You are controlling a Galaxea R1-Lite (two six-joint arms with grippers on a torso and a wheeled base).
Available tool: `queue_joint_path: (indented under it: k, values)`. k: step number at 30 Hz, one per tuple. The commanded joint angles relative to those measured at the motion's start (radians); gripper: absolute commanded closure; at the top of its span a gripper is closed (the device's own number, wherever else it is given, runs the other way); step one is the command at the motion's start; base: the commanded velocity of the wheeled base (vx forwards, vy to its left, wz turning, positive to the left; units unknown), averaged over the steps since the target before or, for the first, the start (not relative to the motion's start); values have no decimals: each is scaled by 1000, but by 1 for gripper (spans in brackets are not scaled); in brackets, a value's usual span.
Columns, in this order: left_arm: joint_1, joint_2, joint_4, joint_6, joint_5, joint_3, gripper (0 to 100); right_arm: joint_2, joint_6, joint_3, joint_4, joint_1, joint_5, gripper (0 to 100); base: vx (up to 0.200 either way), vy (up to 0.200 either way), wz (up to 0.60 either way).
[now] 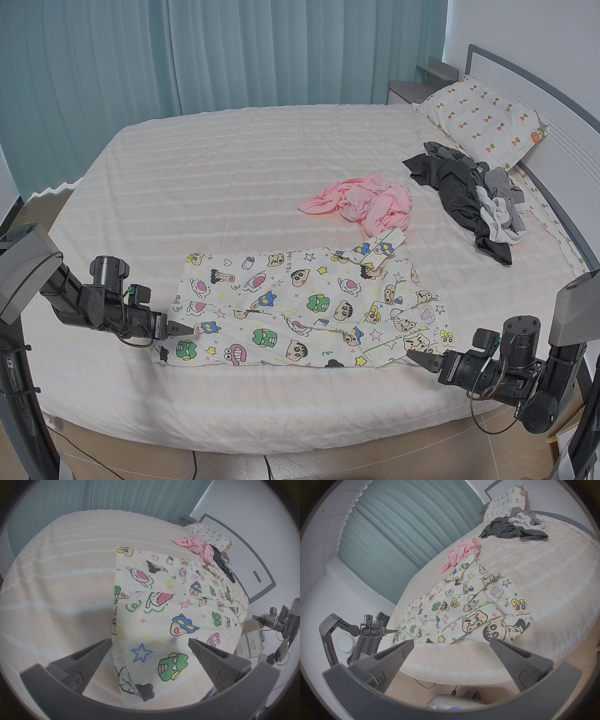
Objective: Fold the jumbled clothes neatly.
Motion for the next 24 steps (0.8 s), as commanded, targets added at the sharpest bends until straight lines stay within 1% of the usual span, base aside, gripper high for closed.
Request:
queue_joint_path:
  k: [1,15,16,24]
  values:
    - [2,9,3,-1,2,-8,0,3,0,0,-13,2,1,0,0,0,0]
    - [5,48,7,1,24,-20,0,8,0,0,-13,2,1,0,0,0,0]
    - [5,53,7,1,25,-19,100,8,0,0,-13,2,1,0,0,0,0]
    - [22,42,12,-1,36,-8,100,11,0,0,-13,10,2,0,0,0,0]
